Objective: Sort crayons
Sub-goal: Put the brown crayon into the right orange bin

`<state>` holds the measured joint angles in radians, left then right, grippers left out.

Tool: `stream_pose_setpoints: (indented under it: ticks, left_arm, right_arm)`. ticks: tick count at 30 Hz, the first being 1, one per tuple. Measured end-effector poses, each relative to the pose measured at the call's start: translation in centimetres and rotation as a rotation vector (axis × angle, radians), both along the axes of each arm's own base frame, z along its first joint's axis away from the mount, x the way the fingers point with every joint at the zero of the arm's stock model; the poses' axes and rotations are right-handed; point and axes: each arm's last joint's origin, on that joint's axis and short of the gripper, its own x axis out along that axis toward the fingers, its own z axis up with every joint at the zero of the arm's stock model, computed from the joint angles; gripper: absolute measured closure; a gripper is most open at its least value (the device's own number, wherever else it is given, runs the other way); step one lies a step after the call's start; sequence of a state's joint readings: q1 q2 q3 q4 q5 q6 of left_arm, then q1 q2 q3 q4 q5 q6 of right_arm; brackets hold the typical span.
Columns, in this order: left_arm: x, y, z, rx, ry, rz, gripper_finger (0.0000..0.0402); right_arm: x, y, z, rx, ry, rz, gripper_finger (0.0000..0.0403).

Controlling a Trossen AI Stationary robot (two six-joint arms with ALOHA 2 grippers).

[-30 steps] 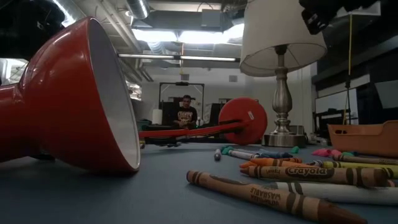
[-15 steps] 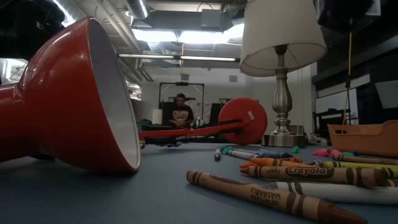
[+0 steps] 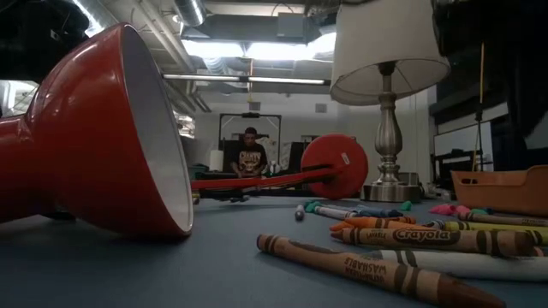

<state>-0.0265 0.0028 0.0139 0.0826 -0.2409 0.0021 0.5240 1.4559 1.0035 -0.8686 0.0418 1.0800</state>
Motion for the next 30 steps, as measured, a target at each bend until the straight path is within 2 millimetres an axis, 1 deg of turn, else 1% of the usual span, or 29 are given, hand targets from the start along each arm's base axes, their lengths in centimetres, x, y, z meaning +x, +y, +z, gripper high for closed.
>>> stream_pose_setpoints:
  ticks: [9, 14, 26, 30]
  left_arm:
    - [0.0, 0.0, 0.0, 0.000, 0.000, 0.000, 0.0349]
    - [0.0, 0.0, 0.0, 0.000, 0.000, 0.000, 0.0349]
    - [0.0, 0.0, 0.0, 0.000, 0.000, 0.000, 0.0349]
    - [0.0, 0.0, 0.0, 0.000, 0.001, 0.000, 0.0349]
  right_arm:
    - [1.2, 0.7, -3.4, -0.064, 0.119, -0.023, 0.0252]
    - [1.6, 0.9, -4.9, -0.094, 0.168, -0.017, 0.0252]
    - [2.0, 1.2, -7.4, -0.141, 0.248, -0.016, 0.0252]
    - [2.1, 1.2, -7.6, -0.145, 0.254, -0.015, 0.0252]
